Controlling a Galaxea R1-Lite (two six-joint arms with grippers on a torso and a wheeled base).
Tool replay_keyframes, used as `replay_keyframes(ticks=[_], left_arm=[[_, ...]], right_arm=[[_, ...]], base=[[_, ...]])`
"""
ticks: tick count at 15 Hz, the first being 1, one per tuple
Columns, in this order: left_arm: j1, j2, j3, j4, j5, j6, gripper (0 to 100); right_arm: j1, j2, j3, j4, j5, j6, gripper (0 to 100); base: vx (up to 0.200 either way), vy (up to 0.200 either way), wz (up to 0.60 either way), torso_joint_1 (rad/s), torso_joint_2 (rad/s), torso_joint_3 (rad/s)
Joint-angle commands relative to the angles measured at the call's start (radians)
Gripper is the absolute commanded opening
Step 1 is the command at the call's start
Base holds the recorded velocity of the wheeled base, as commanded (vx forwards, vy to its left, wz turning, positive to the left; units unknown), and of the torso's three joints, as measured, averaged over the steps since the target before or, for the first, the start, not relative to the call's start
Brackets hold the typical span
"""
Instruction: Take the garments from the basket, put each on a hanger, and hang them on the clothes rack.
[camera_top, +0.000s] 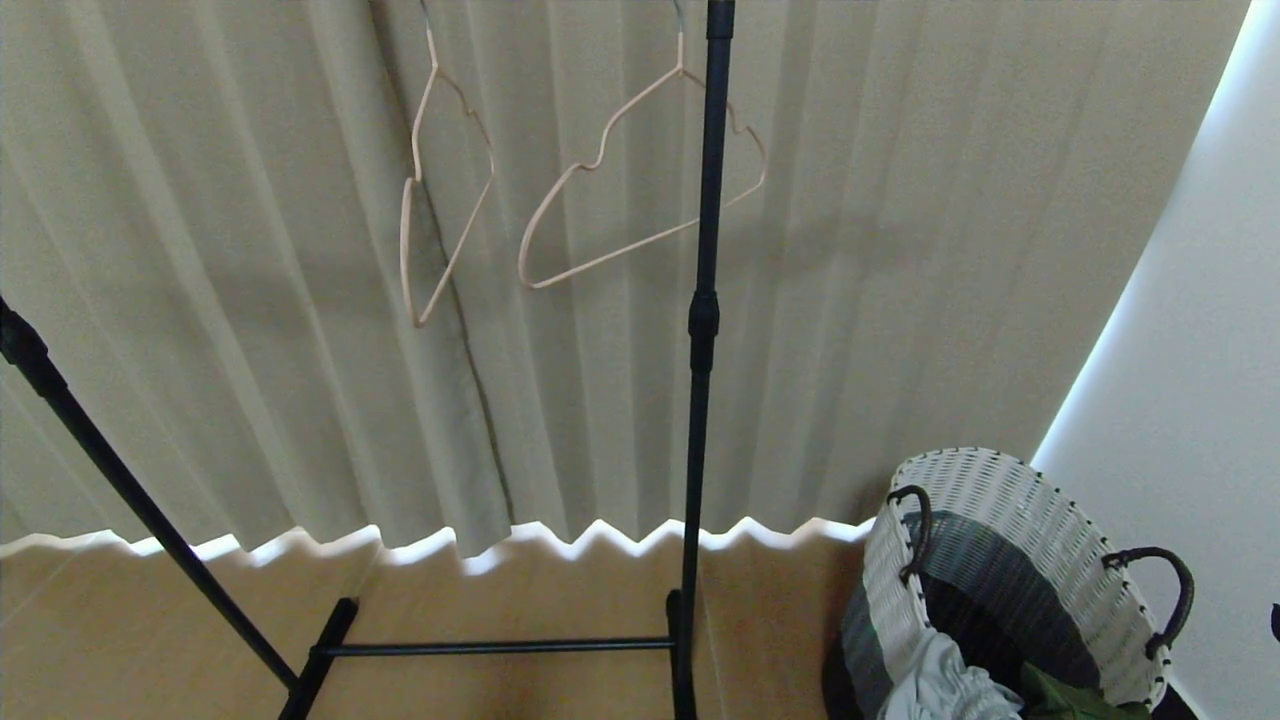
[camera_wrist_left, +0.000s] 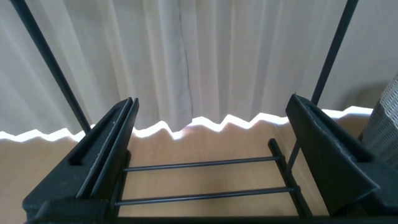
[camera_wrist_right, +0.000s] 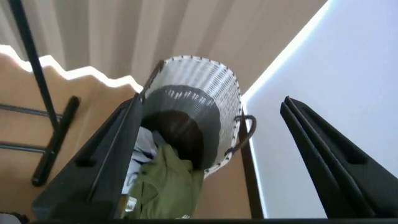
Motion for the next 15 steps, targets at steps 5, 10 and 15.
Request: replay_keyframes(ticks=[5,10,15], left_arm=[[0.0,0.0,0.0,0.001,-0.004,0.001,100],[0.0,0.0,0.0,0.001,-0.002,0.001,100],[0.0,0.0,0.0,0.001,-0.007,0.003,100]], right_arm=[[-0.006,0.004,0.039,0.001,-0.033,-0.089,100],[-0.007,0.223,0.042,0.038,-0.054,-0.17,100],[-0.161,0.529,0.01,0.032,-0.076,-0.532,100]], base=[[0.0,0.0,0.0,-0.005,0.12,0.108],[0.0,0.0,0.0,-0.005,0.06,0.053],[0.0,0.0,0.0,0.0,0.0,0.0]])
